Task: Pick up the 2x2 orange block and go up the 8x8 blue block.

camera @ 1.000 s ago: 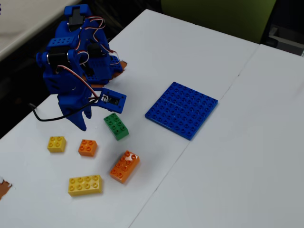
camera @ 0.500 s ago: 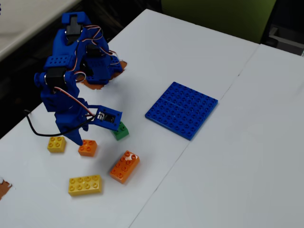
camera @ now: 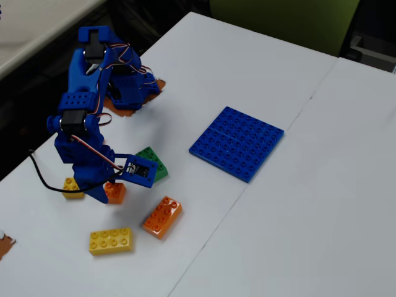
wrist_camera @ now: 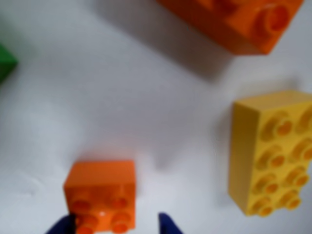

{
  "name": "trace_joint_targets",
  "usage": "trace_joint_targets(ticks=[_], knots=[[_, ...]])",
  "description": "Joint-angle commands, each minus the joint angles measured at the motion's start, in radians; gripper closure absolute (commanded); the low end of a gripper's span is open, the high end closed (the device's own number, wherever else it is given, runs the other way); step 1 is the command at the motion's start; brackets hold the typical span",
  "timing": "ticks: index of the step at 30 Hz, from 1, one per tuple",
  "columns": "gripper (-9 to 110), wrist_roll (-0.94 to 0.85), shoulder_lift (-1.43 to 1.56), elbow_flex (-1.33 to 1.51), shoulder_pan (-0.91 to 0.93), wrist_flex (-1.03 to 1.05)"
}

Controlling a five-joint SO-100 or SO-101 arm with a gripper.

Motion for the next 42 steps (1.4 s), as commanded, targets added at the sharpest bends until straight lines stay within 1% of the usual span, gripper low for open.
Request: trace_joint_targets(ticks=[1,15,22,35,42], knots=[[80,-0.021,-0.002,-0.005,0.003,0.000],[76,-0.054,-0.020,-0.020,0.012,0.071],[76,-0.029,-0.020,-0.012,0.006,0.063],[77,0.107,-0.038,-0.021,-0.035,0.067],[77,0.087,-0.038,-0.021,-0.038,0.069]])
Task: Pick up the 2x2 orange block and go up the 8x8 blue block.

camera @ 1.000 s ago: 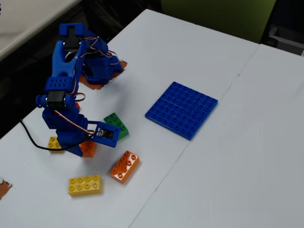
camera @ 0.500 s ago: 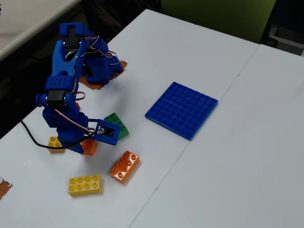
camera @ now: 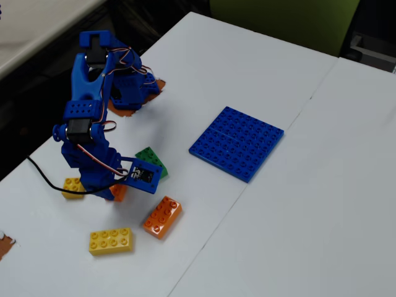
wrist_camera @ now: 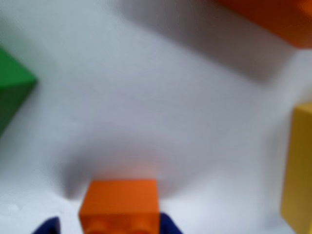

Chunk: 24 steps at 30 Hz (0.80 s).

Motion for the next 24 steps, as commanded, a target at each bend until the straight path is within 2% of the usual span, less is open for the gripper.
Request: trace_joint_targets(ticks=[1,5,8,9,17,24], knots=[[77,-0.020,0.011,-0.023,-0.015,0.008],[83,-0.025,0.011,-0.023,-0.015,0.009],[99,-0.025,0.011,-0.020,-0.014,0.006],[101,-0.025,0.011,-0.021,-0.014,0.006],[101,0.012,0.041,-0.034,-0.018,0.018],[101,0.089,0.098,-0.181,-0.028,0.160]])
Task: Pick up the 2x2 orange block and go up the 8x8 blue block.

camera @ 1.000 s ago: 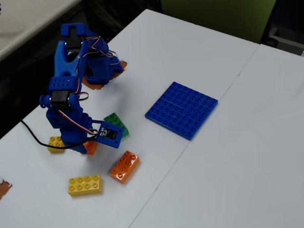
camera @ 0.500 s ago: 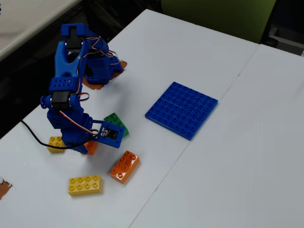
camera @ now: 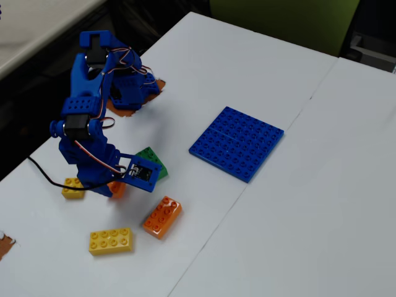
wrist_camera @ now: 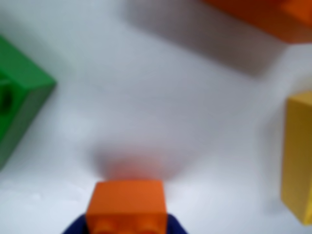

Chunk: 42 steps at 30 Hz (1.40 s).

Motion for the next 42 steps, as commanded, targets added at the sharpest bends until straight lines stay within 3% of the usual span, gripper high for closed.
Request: trace_joint_targets(ticks=[1,18,42], knots=[[101,0.048,0.109,-0.106,-0.032,0.075],[101,0.597,0.353,-0.210,-0.339,0.279],[101,1.158,0.368,-0.239,-0.784,0.227]])
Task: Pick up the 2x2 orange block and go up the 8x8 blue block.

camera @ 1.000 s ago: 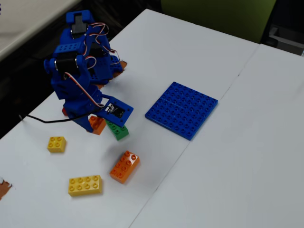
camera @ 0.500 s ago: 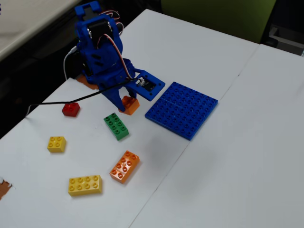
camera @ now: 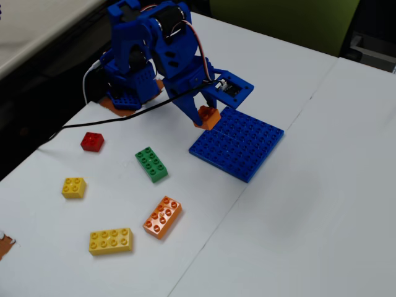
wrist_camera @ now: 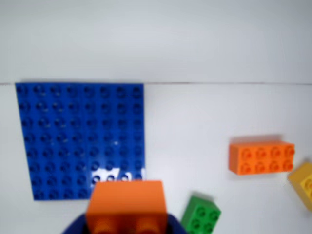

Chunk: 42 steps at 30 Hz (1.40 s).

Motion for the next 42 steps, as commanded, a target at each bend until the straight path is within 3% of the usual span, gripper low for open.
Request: trace_joint_targets(ticks=[1,19,42], knots=[[101,0.054,0.035,-0.049,-0.057,-0.031],[102,0.146,-0.120,-0.049,-0.204,-0.044],[102,0.229,-0.204,-0.132,-0.187,0.025]])
